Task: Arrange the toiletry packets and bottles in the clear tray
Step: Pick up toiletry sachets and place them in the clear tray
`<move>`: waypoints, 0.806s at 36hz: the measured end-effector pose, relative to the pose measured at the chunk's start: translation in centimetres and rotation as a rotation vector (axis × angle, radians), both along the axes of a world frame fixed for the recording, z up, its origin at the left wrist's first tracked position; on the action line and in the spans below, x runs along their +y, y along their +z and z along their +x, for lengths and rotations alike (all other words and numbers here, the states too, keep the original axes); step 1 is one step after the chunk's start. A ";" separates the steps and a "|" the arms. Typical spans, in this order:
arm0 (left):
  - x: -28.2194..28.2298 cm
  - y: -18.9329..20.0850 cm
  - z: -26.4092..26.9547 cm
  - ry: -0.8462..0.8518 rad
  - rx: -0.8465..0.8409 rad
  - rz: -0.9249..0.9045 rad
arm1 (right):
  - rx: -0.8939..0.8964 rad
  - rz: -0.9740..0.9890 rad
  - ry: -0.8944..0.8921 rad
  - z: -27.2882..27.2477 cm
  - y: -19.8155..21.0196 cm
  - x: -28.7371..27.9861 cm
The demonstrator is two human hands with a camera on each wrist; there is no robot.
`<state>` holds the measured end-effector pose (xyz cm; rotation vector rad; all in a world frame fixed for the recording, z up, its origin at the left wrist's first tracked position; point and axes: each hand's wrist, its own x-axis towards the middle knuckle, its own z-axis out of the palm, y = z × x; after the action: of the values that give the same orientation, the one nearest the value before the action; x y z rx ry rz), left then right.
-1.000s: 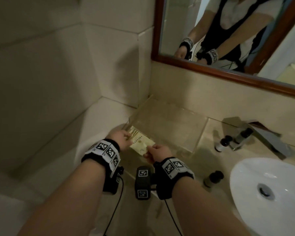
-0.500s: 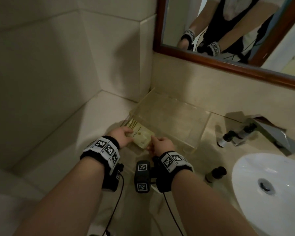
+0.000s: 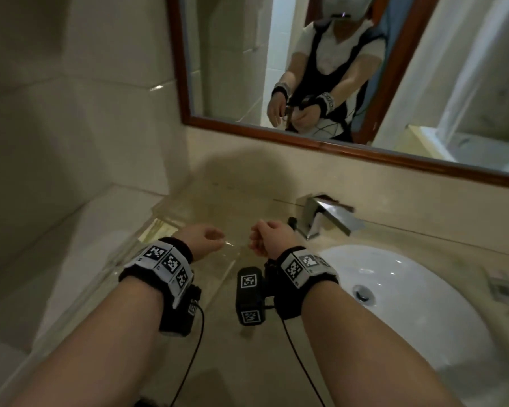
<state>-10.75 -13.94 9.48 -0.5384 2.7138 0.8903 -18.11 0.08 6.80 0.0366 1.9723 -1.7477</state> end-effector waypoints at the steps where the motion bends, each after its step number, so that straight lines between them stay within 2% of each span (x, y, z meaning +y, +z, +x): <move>1: 1.5 0.3 -0.3 -0.022 0.003 0.016 | 0.022 -0.001 -0.013 -0.1 0.4 1.8; 5: 7.7 1.5 -1.5 -0.126 0.034 0.017 | 0.096 0.012 -0.103 -0.3 1.9 8.8; 8: 12.8 1.9 -2.4 -0.205 0.068 0.004 | 0.085 0.022 -0.179 -0.1 2.3 14.5; 16: 27.2 1.2 -3.9 -0.446 0.027 0.066 | 0.069 0.093 -0.393 2.2 1.0 30.7; 19: 32.6 0.9 -3.8 -0.554 0.035 0.012 | 0.052 0.143 -0.468 3.5 0.1 36.4; 23: 39.4 -0.3 -3.8 -0.673 -0.010 -0.027 | 0.000 0.334 -0.569 5.9 -1.5 44.2; 29: 48.0 -2.5 -3.5 -0.867 -0.075 -0.068 | -0.262 0.786 -0.724 10.8 -5.3 54.4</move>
<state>-14.28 34.05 7.03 0.5622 2.4995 0.5121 -7.30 54.45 1.51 1.2999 2.4606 -1.0822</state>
